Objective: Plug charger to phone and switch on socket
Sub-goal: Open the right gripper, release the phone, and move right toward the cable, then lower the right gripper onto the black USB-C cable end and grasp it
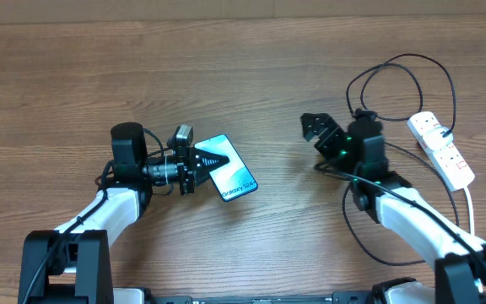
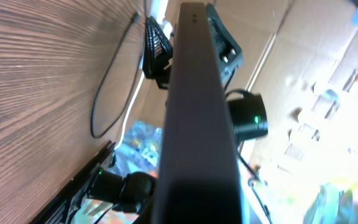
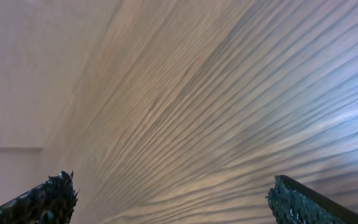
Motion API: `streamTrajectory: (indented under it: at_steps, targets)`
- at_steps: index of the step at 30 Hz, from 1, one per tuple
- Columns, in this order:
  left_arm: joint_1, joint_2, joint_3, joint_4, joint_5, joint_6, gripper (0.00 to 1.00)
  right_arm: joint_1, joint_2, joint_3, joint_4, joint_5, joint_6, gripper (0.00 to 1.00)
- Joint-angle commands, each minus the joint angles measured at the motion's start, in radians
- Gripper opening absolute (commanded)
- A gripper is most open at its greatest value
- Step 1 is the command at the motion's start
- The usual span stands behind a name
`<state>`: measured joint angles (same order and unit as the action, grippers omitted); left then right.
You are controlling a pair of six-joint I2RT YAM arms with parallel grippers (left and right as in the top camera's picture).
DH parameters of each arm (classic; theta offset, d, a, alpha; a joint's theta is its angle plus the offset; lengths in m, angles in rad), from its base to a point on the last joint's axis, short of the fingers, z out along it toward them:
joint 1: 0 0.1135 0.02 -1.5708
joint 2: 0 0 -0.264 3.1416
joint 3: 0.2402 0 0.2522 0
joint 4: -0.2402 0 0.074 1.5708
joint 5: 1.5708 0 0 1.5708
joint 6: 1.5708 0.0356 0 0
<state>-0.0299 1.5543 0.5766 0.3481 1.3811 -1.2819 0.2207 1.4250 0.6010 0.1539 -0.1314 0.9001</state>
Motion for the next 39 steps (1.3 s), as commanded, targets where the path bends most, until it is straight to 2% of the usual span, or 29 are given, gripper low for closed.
streamTrajectory:
  at_steps: [1,5,10,14,18,19,25,29,39]
  targets:
    - [0.009,0.0,0.013,0.016,0.077,0.026,0.04,-0.043,-0.06,0.008,-0.047,-0.019,-0.125,1.0]
    - [0.009,0.001,0.013,0.024,0.074,0.027,0.04,-0.072,-0.11,0.008,-0.203,0.048,-0.128,1.0]
    - [0.009,0.002,0.013,0.023,0.025,0.026,0.07,-0.072,-0.151,0.008,-0.388,0.307,-0.128,1.0]
    - [0.009,0.002,0.013,0.023,-0.01,0.026,0.09,-0.072,-0.146,0.008,-0.391,0.404,-0.129,1.0]
    - [0.009,0.002,0.013,0.024,-0.024,0.026,0.07,-0.072,-0.104,0.008,-0.38,0.505,-0.208,0.84]
    - [0.009,0.002,0.013,0.023,-0.024,0.026,0.04,-0.072,-0.085,0.008,-0.377,0.526,-0.215,0.83]
    - [0.009,0.002,0.013,0.023,-0.023,0.025,0.04,-0.072,0.065,0.008,-0.287,0.55,-0.26,0.75]
    - [0.009,0.002,0.013,0.023,-0.008,0.022,0.04,-0.072,0.147,0.008,-0.253,0.545,-0.262,0.71]
    - [0.009,0.002,0.013,0.023,-0.004,0.022,0.04,-0.072,0.154,0.008,-0.227,0.546,-0.262,0.7]
